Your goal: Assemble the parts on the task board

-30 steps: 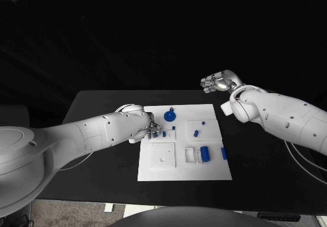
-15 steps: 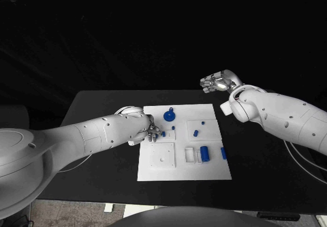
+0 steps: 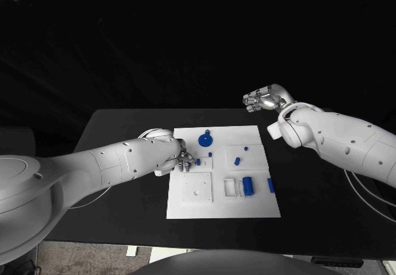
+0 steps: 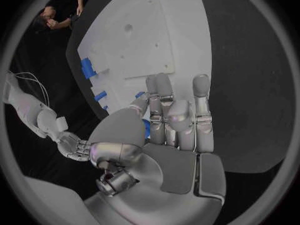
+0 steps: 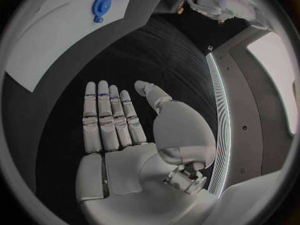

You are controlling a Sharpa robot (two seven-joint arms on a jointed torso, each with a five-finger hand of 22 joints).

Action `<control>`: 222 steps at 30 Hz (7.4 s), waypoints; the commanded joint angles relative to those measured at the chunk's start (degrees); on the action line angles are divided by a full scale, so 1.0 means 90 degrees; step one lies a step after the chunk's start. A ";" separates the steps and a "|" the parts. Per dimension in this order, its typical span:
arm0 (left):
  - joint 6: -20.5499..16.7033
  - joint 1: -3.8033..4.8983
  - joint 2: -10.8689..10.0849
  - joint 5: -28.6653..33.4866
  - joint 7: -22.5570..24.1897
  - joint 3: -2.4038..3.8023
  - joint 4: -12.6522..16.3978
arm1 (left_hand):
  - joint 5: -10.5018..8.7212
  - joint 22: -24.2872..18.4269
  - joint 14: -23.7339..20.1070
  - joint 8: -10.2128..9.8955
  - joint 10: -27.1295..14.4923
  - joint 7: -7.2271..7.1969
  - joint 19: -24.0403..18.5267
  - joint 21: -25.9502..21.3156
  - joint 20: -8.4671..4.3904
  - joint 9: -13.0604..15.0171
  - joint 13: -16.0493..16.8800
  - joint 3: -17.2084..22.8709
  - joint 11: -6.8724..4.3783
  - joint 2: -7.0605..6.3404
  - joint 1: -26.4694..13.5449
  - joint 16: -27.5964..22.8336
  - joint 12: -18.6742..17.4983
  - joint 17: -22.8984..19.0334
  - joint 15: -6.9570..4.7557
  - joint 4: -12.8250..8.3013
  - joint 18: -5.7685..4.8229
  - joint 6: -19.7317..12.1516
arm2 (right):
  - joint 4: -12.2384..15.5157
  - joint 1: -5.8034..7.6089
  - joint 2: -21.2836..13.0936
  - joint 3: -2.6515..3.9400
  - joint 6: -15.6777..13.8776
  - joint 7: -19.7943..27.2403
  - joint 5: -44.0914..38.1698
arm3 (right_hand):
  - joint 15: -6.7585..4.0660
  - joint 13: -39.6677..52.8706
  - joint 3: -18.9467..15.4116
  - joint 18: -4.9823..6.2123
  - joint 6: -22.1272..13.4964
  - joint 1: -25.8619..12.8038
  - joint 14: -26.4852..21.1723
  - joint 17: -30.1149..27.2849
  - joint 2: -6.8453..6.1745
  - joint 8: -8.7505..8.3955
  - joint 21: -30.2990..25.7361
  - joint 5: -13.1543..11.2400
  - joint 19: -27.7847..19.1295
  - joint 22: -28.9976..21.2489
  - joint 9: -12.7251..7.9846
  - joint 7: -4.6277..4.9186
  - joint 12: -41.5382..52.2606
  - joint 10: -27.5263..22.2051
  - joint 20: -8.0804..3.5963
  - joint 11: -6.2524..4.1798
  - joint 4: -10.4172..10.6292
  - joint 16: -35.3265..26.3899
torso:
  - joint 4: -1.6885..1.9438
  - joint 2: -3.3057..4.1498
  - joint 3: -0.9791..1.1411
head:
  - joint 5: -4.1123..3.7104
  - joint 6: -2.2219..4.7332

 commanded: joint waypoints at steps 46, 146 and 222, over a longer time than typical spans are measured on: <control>-0.0574 0.0042 -0.0566 0.0278 0.0149 0.0033 0.0309 | -0.1270 0.0099 -0.0321 0.0002 0.0275 0.0219 0.0000 -0.0468 -0.0095 -0.0359 -0.0220 -0.0903 0.0067 -0.1121 0.0789 -0.0742 -0.0728 -0.0964 -0.0084 0.1123 -0.0047 -0.0610 | 0.0007 0.0001 -0.0053 0.0001 0.0077 0.0060 -0.0031 | 0.0031 -0.0009 0.0007 0.0023 0.0043 0.0008 -0.0040 -0.0008 -0.0090 -0.0019 -0.0005 0.0026 -0.0050 -0.0008 -0.0007 0.0000 -0.0030 -0.0046 -0.0012 -0.0008 0.0023 -0.0029 | 0.0000 0.0002 0.0001 | -0.0045 0.0048; -0.0522 -0.0033 -0.0535 0.0330 0.0278 0.0001 0.0267 | 0.0602 0.0109 -0.0566 0.0297 0.0114 0.0605 0.0000 -0.0923 0.0006 -0.2841 -0.0165 -0.1983 0.0244 0.0409 0.1734 -0.0825 -0.1399 -0.1230 0.0038 -0.0083 0.0004 -0.1920 | 0.0076 -0.0001 -0.0099 -0.0001 0.0110 0.0061 -0.0012 | 0.0036 -0.0009 -0.0013 0.0022 0.0042 -0.0013 -0.0050 -0.0007 -0.0094 -0.0018 -0.0007 0.0052 -0.0062 -0.0008 -0.0007 -0.0001 -0.0028 -0.0055 -0.0005 -0.0005 0.0064 -0.0029 | 0.0001 -0.0001 0.0002 | -0.0107 0.0014; -0.0268 0.0035 -0.1044 0.1155 0.0415 0.0041 0.0489 | -0.1159 0.0117 -0.0593 0.0090 -0.0026 0.0744 0.0115 -0.1090 0.0069 -0.3139 -0.0050 -0.1519 0.0300 -0.1173 0.0856 -0.0722 -0.1234 -0.1275 0.0100 0.1634 0.0073 -0.2111 | 0.0108 -0.0003 -0.0166 -0.0004 0.0118 0.0053 0.0022 | 0.0048 -0.0008 -0.0109 0.0019 -0.0013 -0.0014 -0.0069 -0.0008 -0.0133 -0.0021 -0.0012 0.0213 -0.0093 -0.0009 -0.0008 0.0017 -0.0025 -0.0081 0.0007 0.0015 0.0111 -0.0029 | -0.0001 0.0000 0.0009 | -0.0101 0.0069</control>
